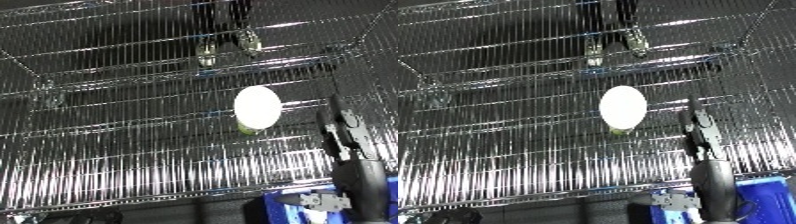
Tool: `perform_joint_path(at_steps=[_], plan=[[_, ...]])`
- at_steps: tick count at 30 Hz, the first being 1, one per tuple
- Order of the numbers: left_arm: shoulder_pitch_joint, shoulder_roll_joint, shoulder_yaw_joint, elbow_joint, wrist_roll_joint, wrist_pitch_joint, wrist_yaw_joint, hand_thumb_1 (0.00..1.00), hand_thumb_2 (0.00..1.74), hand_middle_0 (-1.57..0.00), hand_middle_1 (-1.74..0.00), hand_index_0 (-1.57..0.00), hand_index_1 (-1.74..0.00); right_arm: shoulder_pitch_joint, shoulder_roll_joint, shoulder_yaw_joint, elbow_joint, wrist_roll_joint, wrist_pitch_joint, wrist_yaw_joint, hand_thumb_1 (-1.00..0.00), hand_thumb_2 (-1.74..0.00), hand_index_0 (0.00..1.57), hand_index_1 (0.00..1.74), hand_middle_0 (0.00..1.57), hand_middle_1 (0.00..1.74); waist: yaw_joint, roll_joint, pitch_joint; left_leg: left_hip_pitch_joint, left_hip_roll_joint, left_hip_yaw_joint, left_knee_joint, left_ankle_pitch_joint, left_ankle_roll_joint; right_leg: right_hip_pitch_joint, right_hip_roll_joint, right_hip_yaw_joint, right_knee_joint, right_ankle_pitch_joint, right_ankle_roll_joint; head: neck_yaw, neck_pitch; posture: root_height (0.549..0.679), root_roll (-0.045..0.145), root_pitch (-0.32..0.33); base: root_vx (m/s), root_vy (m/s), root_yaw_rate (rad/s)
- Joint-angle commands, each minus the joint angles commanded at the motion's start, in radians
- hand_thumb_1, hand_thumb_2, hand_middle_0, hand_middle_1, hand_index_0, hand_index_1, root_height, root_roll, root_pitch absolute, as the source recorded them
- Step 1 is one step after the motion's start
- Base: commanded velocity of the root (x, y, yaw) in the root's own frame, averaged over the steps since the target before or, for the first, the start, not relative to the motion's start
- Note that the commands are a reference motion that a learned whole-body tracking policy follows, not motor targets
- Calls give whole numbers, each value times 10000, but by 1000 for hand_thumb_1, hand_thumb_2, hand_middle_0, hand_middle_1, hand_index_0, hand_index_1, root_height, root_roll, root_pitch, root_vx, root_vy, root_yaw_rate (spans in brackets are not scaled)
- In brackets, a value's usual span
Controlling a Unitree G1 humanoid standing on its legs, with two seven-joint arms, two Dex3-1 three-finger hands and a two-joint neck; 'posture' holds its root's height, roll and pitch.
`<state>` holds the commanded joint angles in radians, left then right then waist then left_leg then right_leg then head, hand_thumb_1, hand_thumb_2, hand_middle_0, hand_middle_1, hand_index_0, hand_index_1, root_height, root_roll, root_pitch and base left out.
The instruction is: Pick up the object and place it into the box
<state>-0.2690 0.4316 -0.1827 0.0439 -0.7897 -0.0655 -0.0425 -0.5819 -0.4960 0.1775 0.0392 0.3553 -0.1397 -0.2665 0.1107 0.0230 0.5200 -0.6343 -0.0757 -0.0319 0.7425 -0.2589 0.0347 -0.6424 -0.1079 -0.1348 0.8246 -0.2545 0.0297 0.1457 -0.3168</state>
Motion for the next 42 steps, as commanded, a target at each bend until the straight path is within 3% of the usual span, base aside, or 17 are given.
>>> perform_joint_path(at_steps=[5, 15, 21, 26, 33, 42], plan=[[-34, -26, -120, -74, 60, 14, 101, 1000, 1740, -1570, -1740, -1570, -1740, -125, -177, -22, 127, 55, 45, -113, 0, 0, 0, 0, 0, 0, -41, 62, 0, -642, 8, 61, 583, -189, 77, -712, 42, 23, 590, -109, -40, 373, 520, 620, 28, 166, 1, -1, -25], [-335, 24, -278, -150, -56, 10, 296, 1000, 1740, -1570, -1740, -1570, -1740, -929, -698, -102, 507, 412, -10, -152, 0, 0, 0, 0, 0, 0, -35, 294, 0, -2054, 17, 147, 1949, -707, 246, -2217, 93, 178, 1970, -531, -140, 805, 1477, 595, 21, 220, 2, 10, -35], [-368, 74, -258, -318, -136, 67, 345, 1000, 1740, -1570, -1740, -1570, -1740, -1203, -871, -143, 462, 406, 71, -65, 0, 0, 0, 0, 0, 0, -18, 416, 0, -2703, 14, 179, 2538, -956, 326, -2860, 140, 288, 2492, -740, -212, 1017, 2035, 584, 19, 246, 22, 8, -16], [-340, 164, -269, -448, -241, 87, 331, 1000, 1740, -1570, -1740, -1570, -1740, -1529, -1105, -55, 471, 357, 201, 23, 0, 0, 0, 0, 0, 0, 42, 488, 0, -3103, 22, 182, 2827, -1031, 342, -3215, 137, 338, 2725, -816, -251, 1065, 2224, 579, 18, 263, 24, 11, -6], [-483, 350, -376, -450, -447, 173, 316, 1000, 1740, -1570, -1740, -1570, -1740, -2407, -1373, 220, 933, 562, 489, -2, 0, 0, 0, 0, 0, 0, 210, 556, 0, -3561, -47, 107, 3126, -1059, 326, -3580, 146, 342, 2910, -826, -283, 1435, 2220, 574, 17, 279, 18, -7, 30], [-675, 448, -573, -390, -612, 66, 259, 1000, 1740, -1570, -1740, -1570, -1740, -3592, -1496, 644, 1859, 939, 476, -31, 0, 0, 0, 0, 0, 0, 374, 642, 0, -3853, -108, 42, 3147, -1014, 352, -3832, 194, 317, 2944, -806, -341, 1710, 2323, 572, 14, 298, -12, -2, 27]])
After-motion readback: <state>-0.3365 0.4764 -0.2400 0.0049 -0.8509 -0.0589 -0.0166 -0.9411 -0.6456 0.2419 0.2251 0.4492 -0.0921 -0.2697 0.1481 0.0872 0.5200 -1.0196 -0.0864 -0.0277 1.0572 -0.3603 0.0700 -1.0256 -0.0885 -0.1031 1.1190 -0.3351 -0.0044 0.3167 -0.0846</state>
